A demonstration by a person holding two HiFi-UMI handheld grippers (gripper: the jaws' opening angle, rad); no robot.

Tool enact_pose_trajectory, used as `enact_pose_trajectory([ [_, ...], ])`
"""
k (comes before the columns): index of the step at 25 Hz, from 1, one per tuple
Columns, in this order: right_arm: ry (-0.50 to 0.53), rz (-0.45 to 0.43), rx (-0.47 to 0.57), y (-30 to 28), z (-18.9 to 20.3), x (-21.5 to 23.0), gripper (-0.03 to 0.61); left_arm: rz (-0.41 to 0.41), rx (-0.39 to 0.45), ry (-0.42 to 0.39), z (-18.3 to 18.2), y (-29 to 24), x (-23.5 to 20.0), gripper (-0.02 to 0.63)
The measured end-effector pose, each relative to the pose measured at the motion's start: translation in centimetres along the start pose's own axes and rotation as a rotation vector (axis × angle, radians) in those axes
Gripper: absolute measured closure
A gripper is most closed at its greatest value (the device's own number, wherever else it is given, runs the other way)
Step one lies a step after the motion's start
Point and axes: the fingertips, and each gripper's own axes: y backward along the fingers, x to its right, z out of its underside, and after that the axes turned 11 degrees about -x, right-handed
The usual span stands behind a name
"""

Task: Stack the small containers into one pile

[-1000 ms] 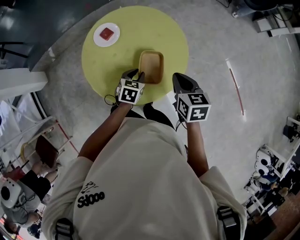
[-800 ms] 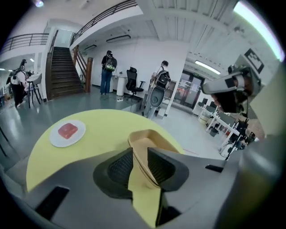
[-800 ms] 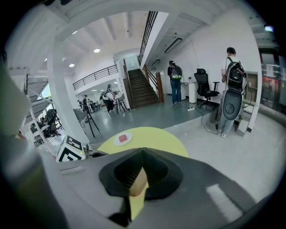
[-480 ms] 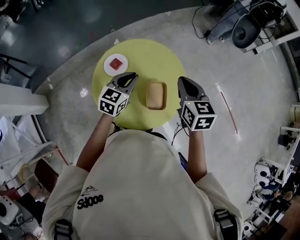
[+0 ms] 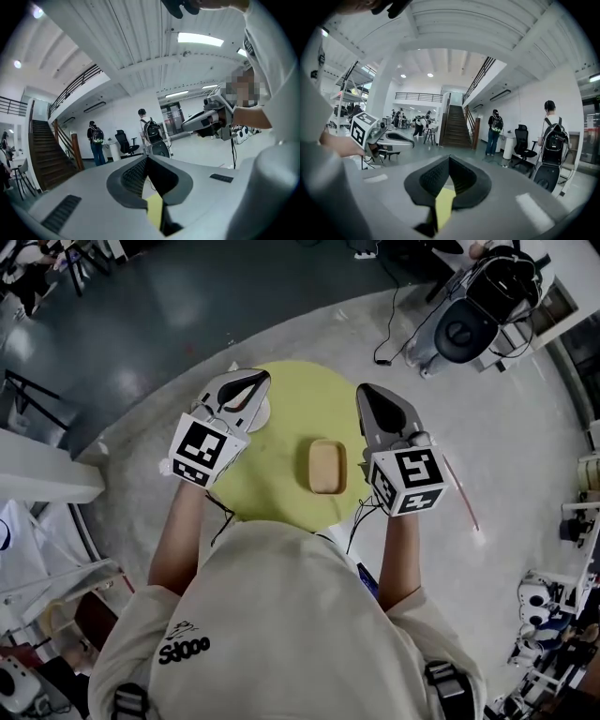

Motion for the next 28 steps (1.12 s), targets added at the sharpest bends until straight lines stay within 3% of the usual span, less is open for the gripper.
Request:
enact_pose_trajectory([
  [5, 0.033, -0.017, 0.052, 0.1, -3.4, -1.6, 0.568, -0.018, 0.068, -0.038, -3.3, 2.1, -0.8, 0.607],
  [12, 0.062, -0.035, 0.056, -0.4, -4.5, -2.8, 0.568, -0.049, 0.112, -0.057, -5.1, 3.4, -1.3, 0.607],
  [28, 0.060, -0.030, 0.052, -0.8, -4.6, -1.9, 0.568, -0.034, 0.097, -0.050, -5.2, 2.7, -0.9, 0.607],
])
